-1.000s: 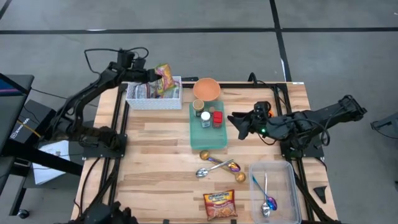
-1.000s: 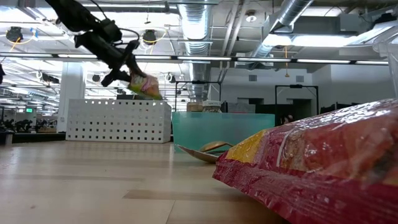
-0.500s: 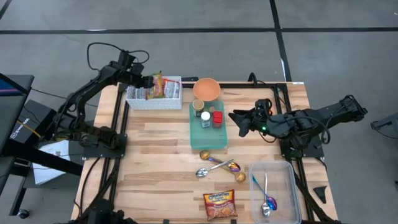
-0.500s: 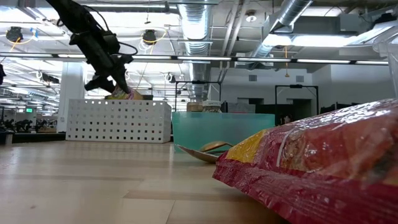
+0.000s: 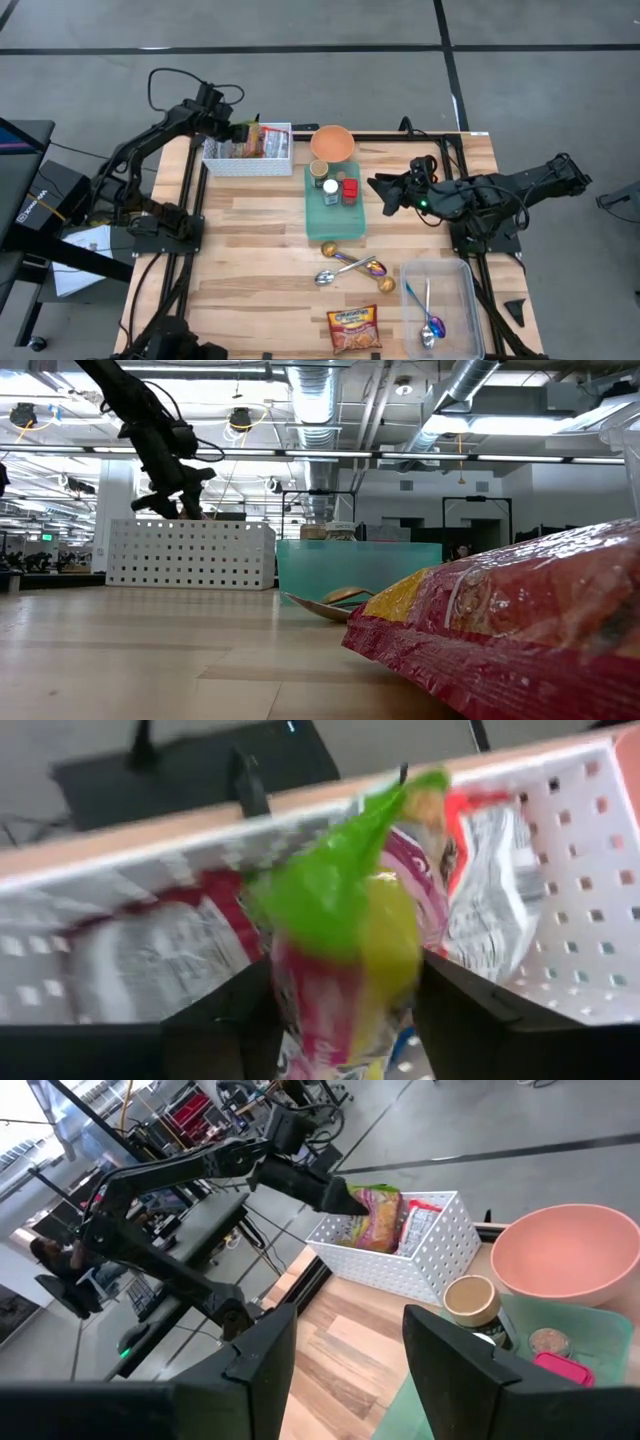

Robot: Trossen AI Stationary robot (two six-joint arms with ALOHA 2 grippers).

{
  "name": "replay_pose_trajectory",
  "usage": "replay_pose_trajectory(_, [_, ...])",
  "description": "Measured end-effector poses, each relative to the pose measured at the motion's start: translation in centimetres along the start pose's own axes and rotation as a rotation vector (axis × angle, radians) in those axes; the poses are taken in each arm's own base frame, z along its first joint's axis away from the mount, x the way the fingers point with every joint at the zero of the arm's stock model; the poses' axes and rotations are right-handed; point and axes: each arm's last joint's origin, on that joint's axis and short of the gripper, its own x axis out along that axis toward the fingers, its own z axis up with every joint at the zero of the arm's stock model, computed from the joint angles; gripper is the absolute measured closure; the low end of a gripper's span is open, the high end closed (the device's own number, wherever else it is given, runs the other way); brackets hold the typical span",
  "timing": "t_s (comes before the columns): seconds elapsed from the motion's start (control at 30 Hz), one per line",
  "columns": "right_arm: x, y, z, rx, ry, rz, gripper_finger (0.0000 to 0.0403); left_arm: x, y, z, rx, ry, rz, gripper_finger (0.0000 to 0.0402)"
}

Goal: Pick & Place Food Item
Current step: Put the green noodles pack into the white bin

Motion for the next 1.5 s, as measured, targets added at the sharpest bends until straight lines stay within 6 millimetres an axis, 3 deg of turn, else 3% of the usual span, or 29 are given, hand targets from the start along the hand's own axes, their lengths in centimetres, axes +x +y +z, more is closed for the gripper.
replay_pose_trajectory(0.2, [0.0,0.0,0.0,0.006,0.000,0.000,0.0223,-1.6,-0.4,0.2,-0.007,-0.070,-0.017,0.0164])
replay_pose_trajectory(0.3, [0.0,0.0,0.0,0.003,0.000,0.000,0.0223,-1.5,-0.4,0.0,-0.057,-0.056,-0.033,0.0163])
replay_pose_trajectory(0.57, [0.0,0.0,0.0,-0.001,0.001,0.001,0.0223,-0.5,0.2,-1.1,-0.163,-0.023,0.036,0.0220])
replay_pose_trajectory(0.97, [-0.2,0.1,-0.2,-0.007,0.008,0.005,0.0223,1.4,0.2,-3.5,-0.207,0.038,0.019,0.0392])
replay_pose_trajectory(1.17, [-0.2,0.0,-0.2,-0.013,0.015,0.004,0.0223,1.4,-0.2,-3.6,-0.221,-0.008,0.050,0.0388])
replay_pose_trajectory(1.5, [-0.4,0.0,-0.5,-0.029,0.028,0.003,0.0223,-1.5,-0.8,-3.2,-0.203,-0.148,0.011,0.0397])
